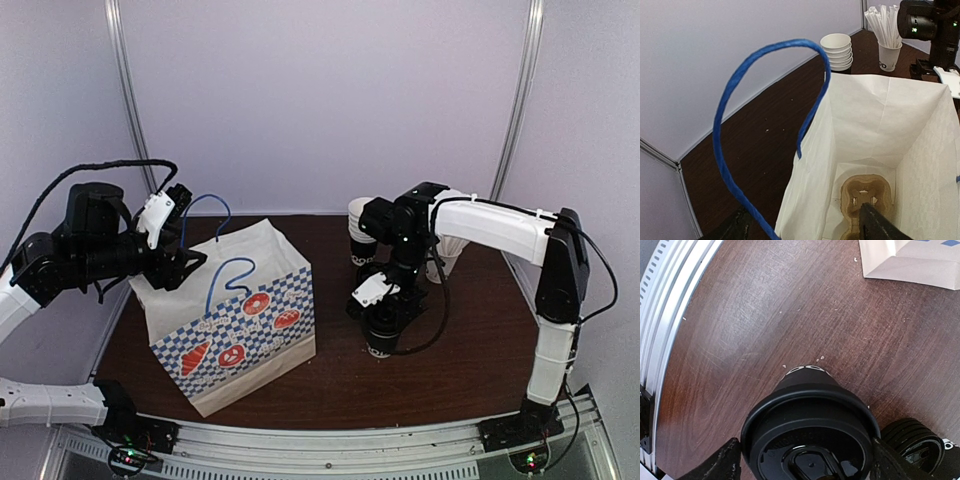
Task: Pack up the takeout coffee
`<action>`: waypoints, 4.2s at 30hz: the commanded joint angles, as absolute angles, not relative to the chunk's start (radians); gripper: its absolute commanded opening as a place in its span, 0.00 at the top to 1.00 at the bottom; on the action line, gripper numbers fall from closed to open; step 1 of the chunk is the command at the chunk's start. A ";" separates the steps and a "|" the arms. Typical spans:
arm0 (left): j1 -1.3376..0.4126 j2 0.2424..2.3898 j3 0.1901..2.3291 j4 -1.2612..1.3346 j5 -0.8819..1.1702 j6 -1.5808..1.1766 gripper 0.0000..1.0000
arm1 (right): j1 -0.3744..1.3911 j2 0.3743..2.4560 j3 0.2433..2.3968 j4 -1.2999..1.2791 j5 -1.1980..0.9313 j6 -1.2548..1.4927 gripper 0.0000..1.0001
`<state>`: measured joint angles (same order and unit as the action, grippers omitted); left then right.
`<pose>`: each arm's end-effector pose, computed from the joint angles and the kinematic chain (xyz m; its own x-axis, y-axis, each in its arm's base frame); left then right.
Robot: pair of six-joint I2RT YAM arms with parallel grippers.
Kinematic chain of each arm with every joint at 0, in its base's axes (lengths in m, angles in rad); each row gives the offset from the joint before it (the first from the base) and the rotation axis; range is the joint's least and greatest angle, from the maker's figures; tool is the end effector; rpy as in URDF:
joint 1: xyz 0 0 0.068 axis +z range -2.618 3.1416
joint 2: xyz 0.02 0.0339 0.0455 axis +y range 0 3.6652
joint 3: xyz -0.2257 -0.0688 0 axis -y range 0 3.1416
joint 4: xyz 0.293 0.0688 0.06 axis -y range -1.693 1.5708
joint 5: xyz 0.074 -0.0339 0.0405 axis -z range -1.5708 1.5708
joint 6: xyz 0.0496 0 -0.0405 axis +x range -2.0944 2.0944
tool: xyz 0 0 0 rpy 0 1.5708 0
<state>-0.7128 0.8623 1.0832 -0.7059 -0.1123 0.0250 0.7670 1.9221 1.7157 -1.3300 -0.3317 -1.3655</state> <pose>0.1965 -0.1625 0.3501 -0.3382 0.3252 -0.8831 0.5835 0.8087 0.0743 0.2774 0.2898 0.2033 0.5036 -0.8002 -0.3256 -0.8399 -0.5418 0.0327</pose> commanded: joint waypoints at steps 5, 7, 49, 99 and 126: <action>-0.706 0.855 1.077 -0.670 -0.112 0.018 0.26 | 0.774 1.876 1.700 -1.345 -0.278 -1.344 0.22; -0.706 0.862 1.086 -0.669 -0.109 0.026 0.26 | 0.774 1.854 1.699 -1.349 -0.274 -1.335 0.23; -0.491 1.311 1.623 -1.352 0.162 -0.087 0.35 | 0.721 1.625 1.977 -1.390 -0.444 -0.887 0.30; -0.735 1.545 1.882 -1.147 0.277 -0.127 0.94 | 1.150 1.754 2.152 -1.455 -0.132 -0.968 0.32; -0.746 1.272 1.722 -0.926 0.432 -0.090 0.41 | 1.265 1.756 1.926 -1.279 0.174 -0.900 0.36</action>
